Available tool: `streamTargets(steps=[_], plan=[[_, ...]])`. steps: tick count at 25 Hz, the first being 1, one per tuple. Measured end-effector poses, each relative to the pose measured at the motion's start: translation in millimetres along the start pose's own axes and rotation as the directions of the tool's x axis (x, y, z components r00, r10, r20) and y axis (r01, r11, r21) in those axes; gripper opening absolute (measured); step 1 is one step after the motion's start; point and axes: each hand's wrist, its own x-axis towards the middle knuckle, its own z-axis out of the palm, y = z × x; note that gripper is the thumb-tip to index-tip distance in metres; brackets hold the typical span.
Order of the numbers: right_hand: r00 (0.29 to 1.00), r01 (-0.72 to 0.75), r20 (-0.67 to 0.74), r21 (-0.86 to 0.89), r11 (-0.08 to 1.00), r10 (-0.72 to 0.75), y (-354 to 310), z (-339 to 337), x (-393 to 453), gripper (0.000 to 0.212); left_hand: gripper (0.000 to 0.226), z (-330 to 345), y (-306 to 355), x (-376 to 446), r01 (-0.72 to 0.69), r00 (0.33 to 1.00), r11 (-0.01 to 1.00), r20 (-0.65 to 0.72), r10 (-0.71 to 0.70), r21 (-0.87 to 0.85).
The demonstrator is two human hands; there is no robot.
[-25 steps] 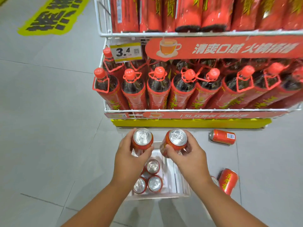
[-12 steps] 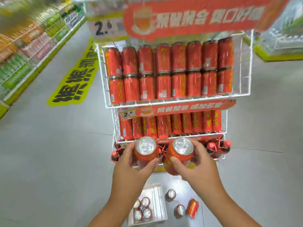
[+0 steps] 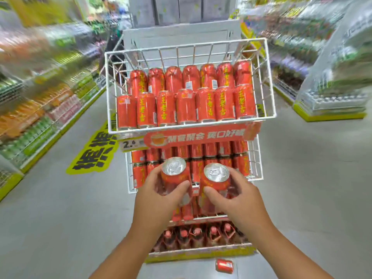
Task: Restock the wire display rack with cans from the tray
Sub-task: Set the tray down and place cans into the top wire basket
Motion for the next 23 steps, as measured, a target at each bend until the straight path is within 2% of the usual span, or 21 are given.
streamTargets(steps=[7, 12, 16, 18, 20, 21, 23], plan=[[0.998, 0.051, -0.038, 0.025, 0.998, -0.05, -49.8, -31.1, 47.1, 0.056, 0.051, 11.7, 64.8, 36.6, -0.03, 0.999, 0.999, -0.02, 0.029, -0.014], [0.996, 0.057, -0.065, 0.045, 0.997, -0.054, -80.8, -35.7, 89.9, 0.042, 0.039, 4.2, 94.7, 84.2, -0.065, 0.998, 0.998, -0.004, 0.065, -0.008], [0.991, 0.057, -0.12, 0.043, 0.997, -0.051, -101.4, -32.7, 130.5, 0.057, 0.049, -5.9, 113.4, 130.5, -0.065, 0.998, 0.998, 0.023, 0.065, -0.01], [0.99, 0.052, -0.135, 0.037, 0.998, -0.046, -108.3, -30.8, 148.6, 0.064, 0.038, -9.1, 118.3, 148.2, -0.038, 0.999, 0.999, 0.017, 0.038, -0.014], [0.993, 0.047, -0.113, 0.065, 0.997, -0.039, -118.0, -26.5, 170.5, 0.056, 0.022, -15.9, 128.6, 167.1, -0.012, 1.0, 1.0, -0.007, 0.012, 0.013], [0.995, 0.045, -0.09, 0.087, 0.995, -0.037, -124.1, -23.8, 181.6, 0.052, 0.021, -18.9, 136.3, 175.3, 0.0, 0.999, 1.0, -0.039, 0.001, 0.023], [0.999, 0.023, -0.051, 0.105, 0.994, -0.017, -135.8, -14.0, 209.5, 0.058, 0.024, -28.8, 144.8, 198.5, 0.018, 0.991, 0.998, -0.131, -0.01, 0.062]])
